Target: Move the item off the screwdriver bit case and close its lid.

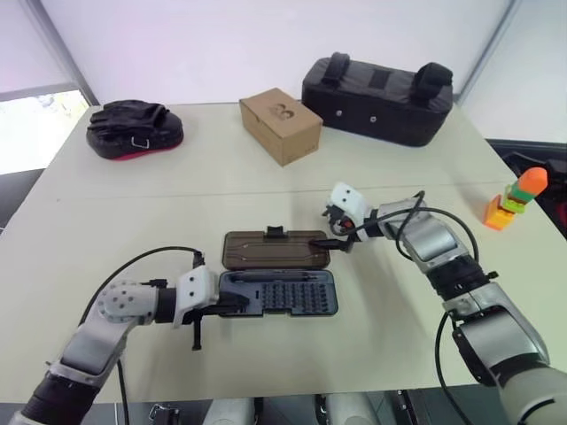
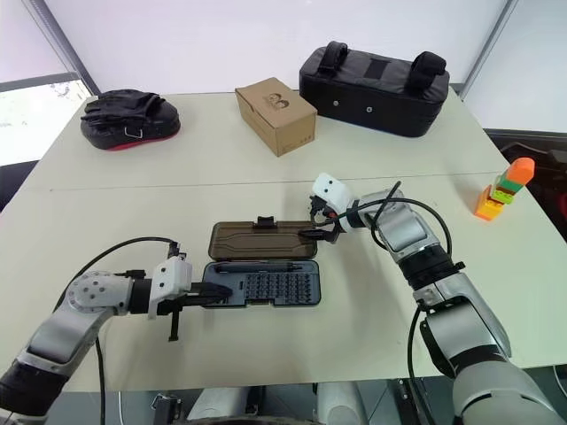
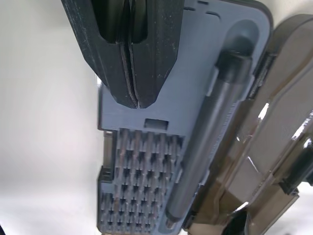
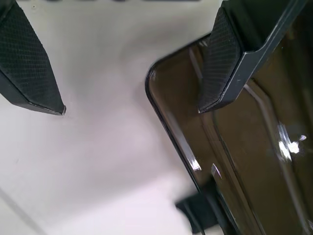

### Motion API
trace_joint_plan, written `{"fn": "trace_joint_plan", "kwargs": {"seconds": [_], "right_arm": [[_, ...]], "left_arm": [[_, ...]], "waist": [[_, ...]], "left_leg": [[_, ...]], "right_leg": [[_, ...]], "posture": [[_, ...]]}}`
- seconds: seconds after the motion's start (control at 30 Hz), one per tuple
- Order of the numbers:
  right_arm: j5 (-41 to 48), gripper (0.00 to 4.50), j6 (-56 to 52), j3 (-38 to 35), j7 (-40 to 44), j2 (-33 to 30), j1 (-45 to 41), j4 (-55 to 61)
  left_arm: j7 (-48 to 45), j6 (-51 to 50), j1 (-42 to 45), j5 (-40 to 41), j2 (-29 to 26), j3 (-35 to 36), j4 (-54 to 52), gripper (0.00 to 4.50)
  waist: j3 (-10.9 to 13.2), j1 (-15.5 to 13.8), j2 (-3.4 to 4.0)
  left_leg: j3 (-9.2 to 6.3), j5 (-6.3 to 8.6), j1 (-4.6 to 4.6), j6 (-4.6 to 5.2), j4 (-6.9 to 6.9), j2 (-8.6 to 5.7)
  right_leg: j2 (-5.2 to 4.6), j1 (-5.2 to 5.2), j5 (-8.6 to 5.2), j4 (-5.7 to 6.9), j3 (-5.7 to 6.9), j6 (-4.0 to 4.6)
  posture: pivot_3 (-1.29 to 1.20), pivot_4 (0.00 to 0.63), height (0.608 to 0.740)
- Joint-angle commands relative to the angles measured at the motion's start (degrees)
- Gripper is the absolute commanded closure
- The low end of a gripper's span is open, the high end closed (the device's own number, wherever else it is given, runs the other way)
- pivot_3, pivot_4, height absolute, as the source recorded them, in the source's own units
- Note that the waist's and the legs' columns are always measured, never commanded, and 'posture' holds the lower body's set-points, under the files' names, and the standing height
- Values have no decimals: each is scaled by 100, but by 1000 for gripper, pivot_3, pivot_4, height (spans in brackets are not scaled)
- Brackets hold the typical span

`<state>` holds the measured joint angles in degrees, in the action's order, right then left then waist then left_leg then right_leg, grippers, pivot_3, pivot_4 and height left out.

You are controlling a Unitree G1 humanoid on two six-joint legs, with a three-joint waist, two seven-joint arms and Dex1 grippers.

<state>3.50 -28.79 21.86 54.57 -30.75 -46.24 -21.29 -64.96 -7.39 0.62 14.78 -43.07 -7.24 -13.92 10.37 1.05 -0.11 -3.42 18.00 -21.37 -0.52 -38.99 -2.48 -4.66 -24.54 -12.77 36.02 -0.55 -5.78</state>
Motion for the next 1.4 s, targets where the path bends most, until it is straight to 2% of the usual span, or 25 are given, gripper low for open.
{"fn": "trace_joint_plan", "kwargs": {"seconds": [0.03, 0.1, 0.2, 0.3, 0.53, 0.77, 0.93, 1.17, 1.4], "right_arm": [[-255, 524, 225, 128, 204, 35, -135, -229], [-313, 1266, 292, 148, 320, 59, -145, -324], [-425, 3002, 454, 227, 465, 60, -139, -442], [-484, 4392, 555, 225, 555, 87, -150, -516], [-768, 4458, 1131, 118, 437, 112, -284, -734], [-733, 4458, 1680, -257, 412, -138, -323, -86], [-489, 4458, 1516, -578, 486, -333, -106, 804], [-144, 4458, 1047, -944, 597, -672, 611, 2275], [-51, 4458, 730, -1063, 470, -704, 957, 2592]], "left_arm": [[17, -546, -316, -187, -241, -224, 33, 4500], [80, -665, -314, -193, -292, -224, -57, 4500], [189, -964, -237, -88, -321, -172, -249, 4500], [256, -1120, -203, -33, -324, -138, -331, 4500], [289, -1106, -139, -36, -330, -89, -121, 4500], [413, -1457, -138, 318, -297, 35, -378, 4500], [564, -1732, -83, 497, -204, -4, -624, 4500], [696, -1832, -90, 677, -98, 91, -801, 4500], [876, -2194, 189, 1413, 98, 531, -1297, 4500]], "waist": [[-8, 1, 12], [-11, 1, 16], [-13, 1, 17], [-16, 1, 16], [-31, 7, 17], [-25, 7, 21], [-22, -15, 23], [-15, -37, 21], [-1, -30, 5]], "left_leg": [[0, 0, 3, 0, 1, 0], [0, 0, 8, 0, 2, 0], [0, 0, 13, 0, 2, 1], [0, 0, 13, 0, 2, 1], [-1, 0, 40, 0, 3, 8], [-1, 0, 41, 0, 3, 8], [-1, -1, 19, -1, 2, 8], [-4, 0, -3, -1, 1, -2], [-4, 0, -4, -1, 1, 0]], "right_leg": [[1, 2, 0, 0, 0, 0], [2, 8, 0, 0, 0, 0], [4, 12, 0, 1, 1, 0], [4, 13, 0, 1, 1, 0], [14, 36, -5, 3, 1, 9], [13, 37, -8, 4, 0, 15], [13, 15, -1, 5, -1, 3], [-1, 4, -1, -6, 0, 3], [0, 3, -6, -9, 0, 11]], "posture": [[0, 150, 740], [0, 150, 740], [0, 150, 740], [0, 150, 740], [0, 150, 740], [0, 150, 740], [0, 150, 740], [0, 150, 740], [0, 150, 740]]}}
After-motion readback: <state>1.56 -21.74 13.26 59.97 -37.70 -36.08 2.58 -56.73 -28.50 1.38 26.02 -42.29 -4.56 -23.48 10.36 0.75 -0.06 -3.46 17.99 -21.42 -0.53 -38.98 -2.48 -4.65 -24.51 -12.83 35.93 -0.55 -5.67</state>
